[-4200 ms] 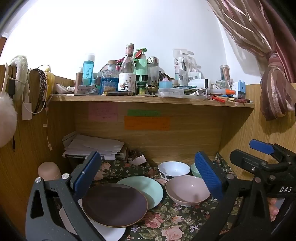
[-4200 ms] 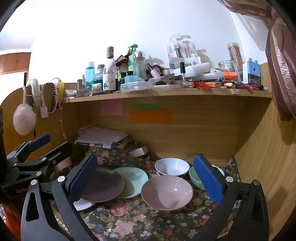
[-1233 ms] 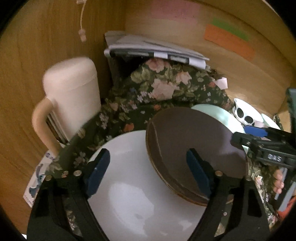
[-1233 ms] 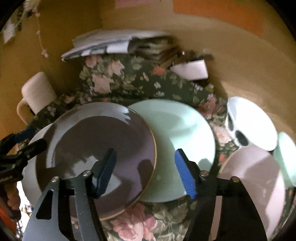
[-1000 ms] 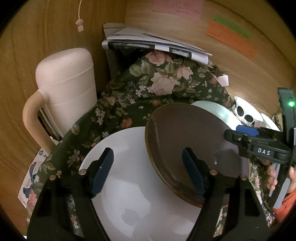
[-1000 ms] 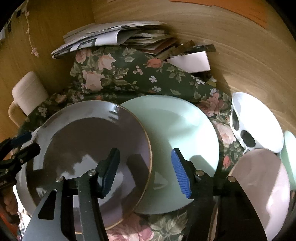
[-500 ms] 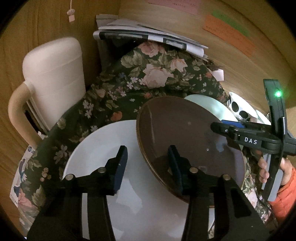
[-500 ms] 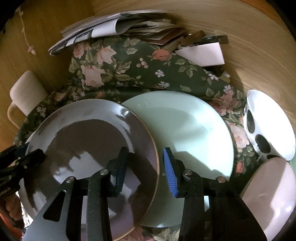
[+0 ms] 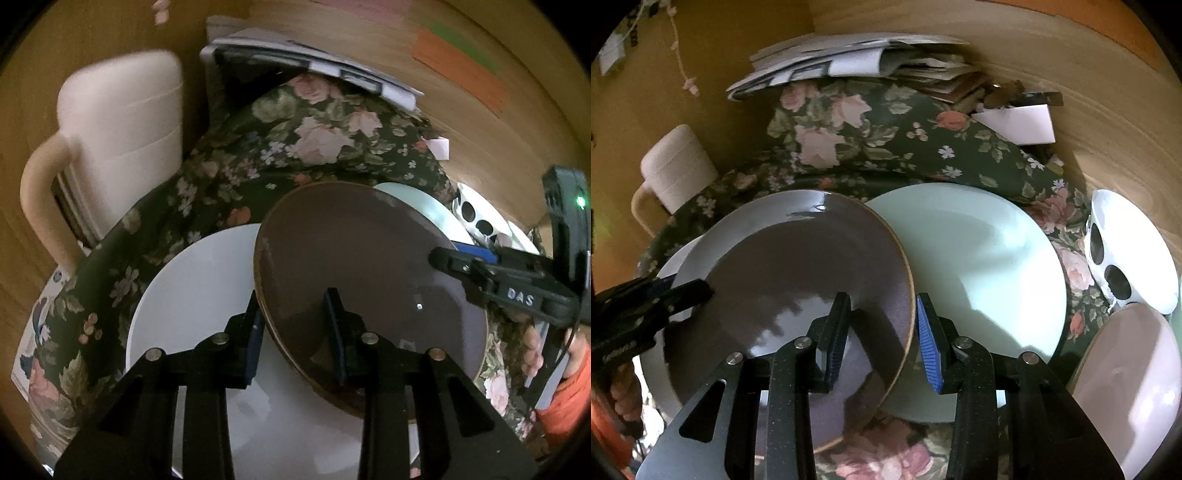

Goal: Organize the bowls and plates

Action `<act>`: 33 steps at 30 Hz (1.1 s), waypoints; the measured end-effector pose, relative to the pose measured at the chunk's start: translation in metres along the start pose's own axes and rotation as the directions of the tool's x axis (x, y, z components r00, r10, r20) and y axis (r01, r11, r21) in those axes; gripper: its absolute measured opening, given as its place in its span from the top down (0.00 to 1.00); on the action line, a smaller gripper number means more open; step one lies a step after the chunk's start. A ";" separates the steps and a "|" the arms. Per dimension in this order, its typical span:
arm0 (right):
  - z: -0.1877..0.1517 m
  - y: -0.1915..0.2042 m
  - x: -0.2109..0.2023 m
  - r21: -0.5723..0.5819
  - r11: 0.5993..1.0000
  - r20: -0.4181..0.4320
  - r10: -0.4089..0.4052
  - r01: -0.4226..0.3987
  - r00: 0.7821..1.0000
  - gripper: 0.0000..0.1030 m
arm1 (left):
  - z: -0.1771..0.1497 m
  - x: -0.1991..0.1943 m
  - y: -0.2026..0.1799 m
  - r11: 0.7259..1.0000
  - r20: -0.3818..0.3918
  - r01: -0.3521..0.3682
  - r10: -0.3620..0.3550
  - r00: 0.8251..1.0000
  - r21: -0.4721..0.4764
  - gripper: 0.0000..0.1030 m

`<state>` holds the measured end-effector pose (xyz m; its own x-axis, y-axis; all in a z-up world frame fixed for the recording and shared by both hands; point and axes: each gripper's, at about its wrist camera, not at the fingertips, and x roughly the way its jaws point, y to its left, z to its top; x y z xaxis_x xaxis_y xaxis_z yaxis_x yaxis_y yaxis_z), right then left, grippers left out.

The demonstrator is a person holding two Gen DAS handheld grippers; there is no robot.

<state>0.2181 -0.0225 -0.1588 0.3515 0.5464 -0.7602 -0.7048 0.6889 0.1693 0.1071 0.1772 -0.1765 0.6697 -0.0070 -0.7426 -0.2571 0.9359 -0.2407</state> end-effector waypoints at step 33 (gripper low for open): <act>-0.030 -0.023 -0.040 0.137 0.988 0.070 0.064 -0.074 0.995 0.69 | 0.000 -0.029 -0.029 0.998 0.052 0.027 -0.030 0.998 0.054 0.70</act>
<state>0.2017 -0.0749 -0.1514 0.3476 0.6217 -0.7019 -0.6376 0.7056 0.3092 0.0956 0.1504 -0.1478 0.7125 -0.0164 -0.7015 -0.2011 0.9530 -0.2265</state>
